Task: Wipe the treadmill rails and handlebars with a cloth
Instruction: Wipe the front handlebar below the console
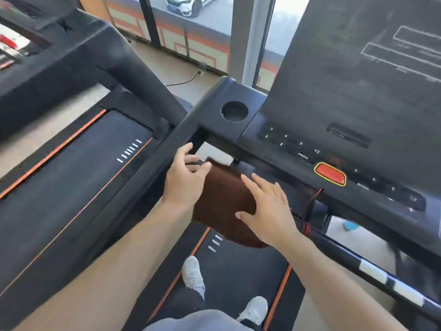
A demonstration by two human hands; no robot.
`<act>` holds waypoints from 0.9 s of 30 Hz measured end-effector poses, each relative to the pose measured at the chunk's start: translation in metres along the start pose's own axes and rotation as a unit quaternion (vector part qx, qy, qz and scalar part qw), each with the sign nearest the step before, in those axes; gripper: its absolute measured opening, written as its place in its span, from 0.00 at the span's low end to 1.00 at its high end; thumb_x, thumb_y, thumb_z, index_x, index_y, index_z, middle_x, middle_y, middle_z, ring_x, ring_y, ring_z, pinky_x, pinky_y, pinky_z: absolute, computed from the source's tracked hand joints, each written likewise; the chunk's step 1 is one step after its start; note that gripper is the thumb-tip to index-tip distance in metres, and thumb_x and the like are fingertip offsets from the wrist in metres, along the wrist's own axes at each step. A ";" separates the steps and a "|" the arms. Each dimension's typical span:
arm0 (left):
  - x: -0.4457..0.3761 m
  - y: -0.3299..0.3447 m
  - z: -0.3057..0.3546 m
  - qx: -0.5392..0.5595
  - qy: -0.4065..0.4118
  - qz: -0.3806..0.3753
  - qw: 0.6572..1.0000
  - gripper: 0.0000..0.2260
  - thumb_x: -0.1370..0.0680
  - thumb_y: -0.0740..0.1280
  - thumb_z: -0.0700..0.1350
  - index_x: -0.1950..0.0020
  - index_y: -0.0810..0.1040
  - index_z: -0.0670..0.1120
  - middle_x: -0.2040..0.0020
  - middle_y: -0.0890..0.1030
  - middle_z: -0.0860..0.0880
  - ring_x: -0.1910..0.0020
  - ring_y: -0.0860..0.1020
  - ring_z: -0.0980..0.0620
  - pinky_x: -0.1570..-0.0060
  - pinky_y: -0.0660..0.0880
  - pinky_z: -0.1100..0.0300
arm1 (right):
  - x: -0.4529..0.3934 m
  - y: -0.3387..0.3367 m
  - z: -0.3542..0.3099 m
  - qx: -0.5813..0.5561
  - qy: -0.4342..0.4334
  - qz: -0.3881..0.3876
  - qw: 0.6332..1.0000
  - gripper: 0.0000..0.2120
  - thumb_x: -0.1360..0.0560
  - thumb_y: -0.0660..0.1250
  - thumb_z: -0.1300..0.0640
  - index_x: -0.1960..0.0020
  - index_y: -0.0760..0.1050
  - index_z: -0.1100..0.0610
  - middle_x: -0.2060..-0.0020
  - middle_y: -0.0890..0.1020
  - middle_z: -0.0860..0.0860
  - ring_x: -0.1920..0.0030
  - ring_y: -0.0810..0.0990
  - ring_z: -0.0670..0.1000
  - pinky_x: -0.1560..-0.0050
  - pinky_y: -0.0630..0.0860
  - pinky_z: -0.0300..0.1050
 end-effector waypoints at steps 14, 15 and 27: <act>-0.001 -0.038 -0.124 0.011 -0.133 -0.089 0.987 0.09 0.22 0.71 0.45 0.42 0.81 0.54 0.54 0.84 0.57 0.55 0.81 0.66 0.44 0.77 0.63 | -0.140 0.045 -0.095 0.066 -0.048 -0.073 0.994 0.31 0.19 0.55 0.32 0.22 0.62 0.48 0.32 0.78 0.53 0.36 0.79 0.61 0.42 0.75 0.55; 0.002 -0.041 -0.127 0.003 -0.141 -0.087 0.986 0.09 0.22 0.71 0.44 0.43 0.81 0.53 0.54 0.84 0.58 0.56 0.81 0.67 0.44 0.76 0.62 | -0.147 0.043 -0.096 0.028 -0.030 -0.100 0.994 0.30 0.19 0.55 0.31 0.24 0.65 0.48 0.32 0.79 0.53 0.36 0.79 0.61 0.41 0.74 0.54; 0.063 -0.010 -0.114 -0.030 -0.159 -0.078 0.984 0.09 0.21 0.69 0.47 0.42 0.78 0.55 0.54 0.83 0.56 0.49 0.82 0.56 0.44 0.75 0.59 | -0.122 0.038 -0.030 -0.287 0.214 -0.315 0.879 0.37 0.35 0.72 0.23 0.44 0.83 0.54 0.55 0.89 0.54 0.54 0.88 0.56 0.47 0.80 0.49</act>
Point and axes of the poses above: each hand's wrist, its own x-axis away from the middle knuckle, its own y-axis out of the palm, z = x × y, the point moved 6 cm from there along -x, towards the middle knuckle
